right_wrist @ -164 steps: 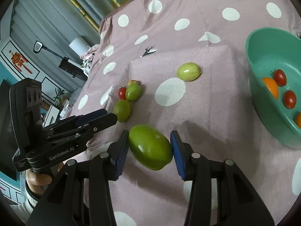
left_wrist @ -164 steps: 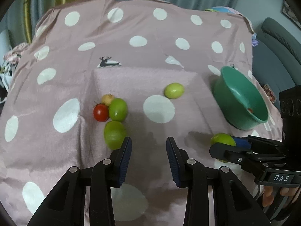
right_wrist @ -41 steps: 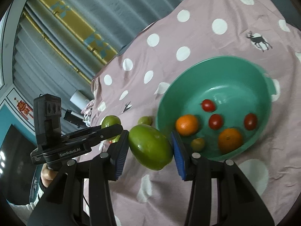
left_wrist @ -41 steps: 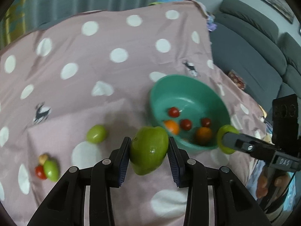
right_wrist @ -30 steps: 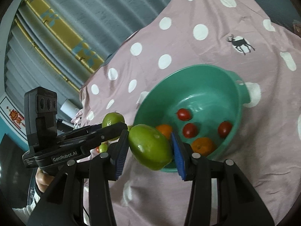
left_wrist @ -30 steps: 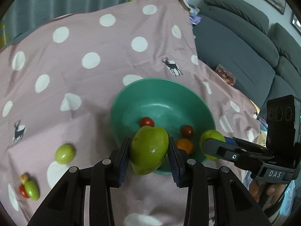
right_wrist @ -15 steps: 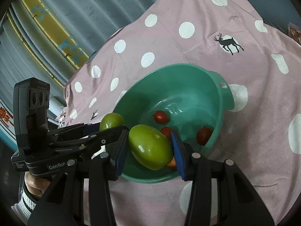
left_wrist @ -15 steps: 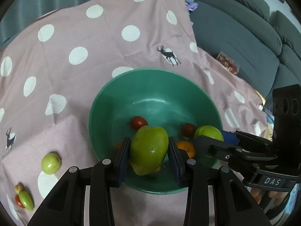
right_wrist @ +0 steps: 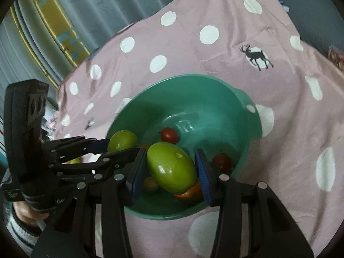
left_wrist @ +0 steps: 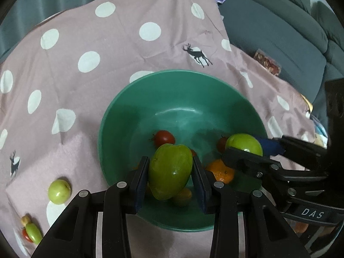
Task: Organize fruits
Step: 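Carry both green fruits into the green bowl and open both tools, then lift both tools away from the bowl toward the remaining fruits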
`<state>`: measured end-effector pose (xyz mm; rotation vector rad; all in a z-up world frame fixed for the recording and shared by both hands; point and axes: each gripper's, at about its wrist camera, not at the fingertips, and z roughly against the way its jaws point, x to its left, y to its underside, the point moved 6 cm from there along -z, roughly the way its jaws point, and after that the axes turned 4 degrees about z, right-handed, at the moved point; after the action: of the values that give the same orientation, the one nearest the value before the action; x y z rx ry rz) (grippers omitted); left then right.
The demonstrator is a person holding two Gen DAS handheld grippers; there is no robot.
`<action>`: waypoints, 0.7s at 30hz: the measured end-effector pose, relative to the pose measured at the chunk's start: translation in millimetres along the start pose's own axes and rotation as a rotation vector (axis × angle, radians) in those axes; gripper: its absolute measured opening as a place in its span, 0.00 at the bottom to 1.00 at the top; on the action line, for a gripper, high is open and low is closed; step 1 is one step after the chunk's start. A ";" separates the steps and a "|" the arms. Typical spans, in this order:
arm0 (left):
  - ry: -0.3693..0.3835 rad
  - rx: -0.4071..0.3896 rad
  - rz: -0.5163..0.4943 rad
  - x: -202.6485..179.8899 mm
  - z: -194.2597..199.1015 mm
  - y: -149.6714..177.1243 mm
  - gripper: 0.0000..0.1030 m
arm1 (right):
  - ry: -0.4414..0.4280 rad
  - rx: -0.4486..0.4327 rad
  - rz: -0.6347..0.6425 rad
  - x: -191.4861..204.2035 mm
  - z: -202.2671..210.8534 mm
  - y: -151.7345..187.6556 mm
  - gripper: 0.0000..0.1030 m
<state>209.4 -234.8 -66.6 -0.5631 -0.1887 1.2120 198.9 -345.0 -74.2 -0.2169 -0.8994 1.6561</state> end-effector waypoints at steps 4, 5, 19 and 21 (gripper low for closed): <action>-0.011 0.003 -0.005 1.3 -1.4 -0.6 0.38 | 0.009 0.010 0.015 0.8 -3.0 -0.1 0.45; -0.012 0.005 -0.002 1.9 -2.1 -1.3 0.38 | 0.014 0.008 0.015 0.1 -2.8 0.0 0.45; -0.059 -0.048 -0.035 -4.1 16.3 1.2 0.49 | 0.004 -0.055 -0.015 1.7 21.5 -3.3 0.45; -0.066 -0.057 -0.029 -2.5 22.2 4.3 0.56 | -0.007 -0.065 -0.031 1.6 26.6 -2.5 0.49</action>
<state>195.5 -229.3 -49.6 -0.5688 -0.2866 1.2011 184.8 -355.1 -53.8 -0.2408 -0.9580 1.6017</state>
